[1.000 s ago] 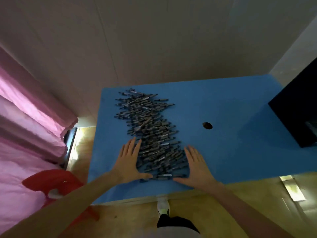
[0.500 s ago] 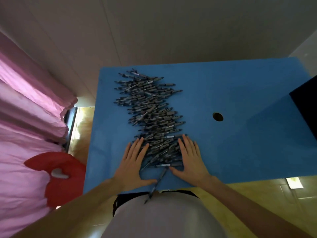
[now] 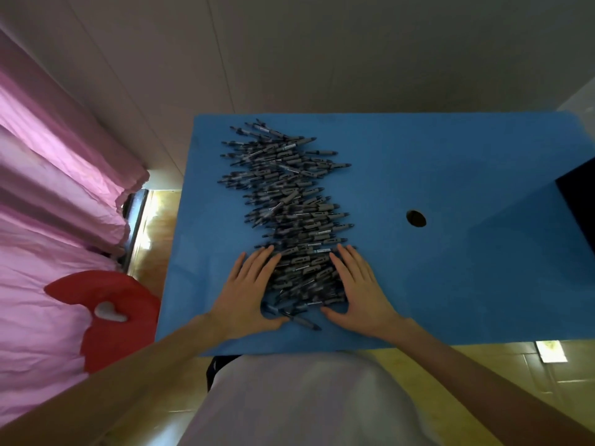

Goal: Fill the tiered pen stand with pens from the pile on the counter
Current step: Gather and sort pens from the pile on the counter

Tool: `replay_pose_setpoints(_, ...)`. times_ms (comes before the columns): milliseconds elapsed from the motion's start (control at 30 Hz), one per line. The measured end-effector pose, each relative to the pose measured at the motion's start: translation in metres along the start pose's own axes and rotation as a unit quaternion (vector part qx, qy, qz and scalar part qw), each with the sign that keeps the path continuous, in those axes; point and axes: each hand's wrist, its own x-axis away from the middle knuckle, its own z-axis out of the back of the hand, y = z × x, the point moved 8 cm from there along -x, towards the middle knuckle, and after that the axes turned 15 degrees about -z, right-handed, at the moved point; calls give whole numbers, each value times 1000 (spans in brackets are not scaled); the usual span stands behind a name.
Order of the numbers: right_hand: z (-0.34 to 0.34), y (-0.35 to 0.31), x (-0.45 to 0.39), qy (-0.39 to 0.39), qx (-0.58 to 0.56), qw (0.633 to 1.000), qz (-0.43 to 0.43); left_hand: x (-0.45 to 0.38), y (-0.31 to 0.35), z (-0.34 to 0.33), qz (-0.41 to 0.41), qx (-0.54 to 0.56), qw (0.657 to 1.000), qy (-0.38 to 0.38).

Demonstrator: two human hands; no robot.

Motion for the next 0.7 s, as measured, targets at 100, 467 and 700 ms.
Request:
replay_pose_setpoints(100, 4, 6, 3, 18, 13, 1000, -2, 8, -3, -2, 34, 11, 999, 12)
replay_pose_setpoints(467, -6, 8, 18, 25, -84, 994, -59, 7, 8, -8, 82, 53, 991, 91)
replay_pose_setpoints(700, -12, -5, 24, -14, -153, 987, -46, -7, 34, -12, -6, -20, 997, 72)
